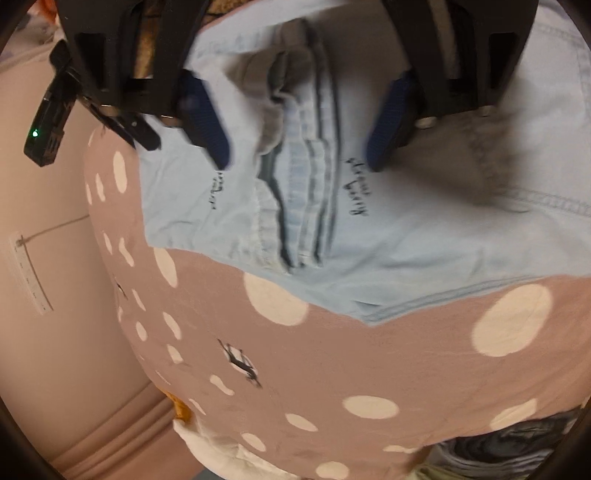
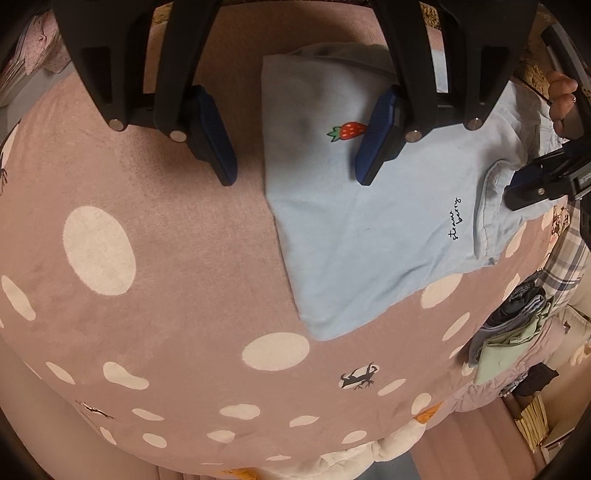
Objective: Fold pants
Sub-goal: 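Move the left gripper to the elastic waistband and grasp it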
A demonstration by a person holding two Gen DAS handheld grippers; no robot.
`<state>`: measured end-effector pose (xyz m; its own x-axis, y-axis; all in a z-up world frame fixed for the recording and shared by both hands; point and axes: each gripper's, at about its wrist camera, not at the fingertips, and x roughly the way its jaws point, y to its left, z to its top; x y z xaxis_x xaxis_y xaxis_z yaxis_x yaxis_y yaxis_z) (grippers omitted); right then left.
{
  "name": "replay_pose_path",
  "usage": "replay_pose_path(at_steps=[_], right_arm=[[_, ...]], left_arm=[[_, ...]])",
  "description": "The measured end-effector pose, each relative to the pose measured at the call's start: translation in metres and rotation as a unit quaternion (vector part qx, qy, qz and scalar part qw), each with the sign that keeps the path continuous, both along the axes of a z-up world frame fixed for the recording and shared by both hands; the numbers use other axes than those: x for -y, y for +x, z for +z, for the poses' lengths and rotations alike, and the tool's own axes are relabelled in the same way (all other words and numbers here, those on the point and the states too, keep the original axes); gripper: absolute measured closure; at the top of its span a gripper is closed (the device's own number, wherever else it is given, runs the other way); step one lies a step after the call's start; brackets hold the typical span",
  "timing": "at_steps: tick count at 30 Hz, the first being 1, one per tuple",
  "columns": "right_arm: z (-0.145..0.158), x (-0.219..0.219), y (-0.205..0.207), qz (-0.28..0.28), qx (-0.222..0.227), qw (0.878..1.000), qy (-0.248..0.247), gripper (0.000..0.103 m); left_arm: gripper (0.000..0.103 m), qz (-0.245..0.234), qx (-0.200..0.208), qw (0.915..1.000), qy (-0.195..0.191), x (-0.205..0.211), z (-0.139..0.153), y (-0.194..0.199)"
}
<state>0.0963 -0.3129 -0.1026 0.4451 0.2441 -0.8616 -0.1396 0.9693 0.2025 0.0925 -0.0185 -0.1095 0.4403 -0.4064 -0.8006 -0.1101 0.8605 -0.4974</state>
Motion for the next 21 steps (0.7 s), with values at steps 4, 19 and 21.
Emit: replay_pose_path(at_steps=[4, 19, 21], right_arm=[[0.0, -0.003, 0.0, 0.003, 0.002, 1.0, 0.0, 0.036], [0.024, -0.044, -0.003, 0.067, 0.035, 0.997, -0.01, 0.039], [0.013, -0.054, 0.0, 0.073, 0.025, 0.997, -0.031, 0.039]], left_arm=[[0.098, -0.03, -0.013, 0.9992, -0.022, 0.009, -0.008, 0.002], [0.097, 0.027, 0.003, 0.9985, 0.047, -0.025, 0.006, -0.029], [0.094, 0.032, -0.006, 0.9986, 0.041, -0.027, -0.003, -0.029]])
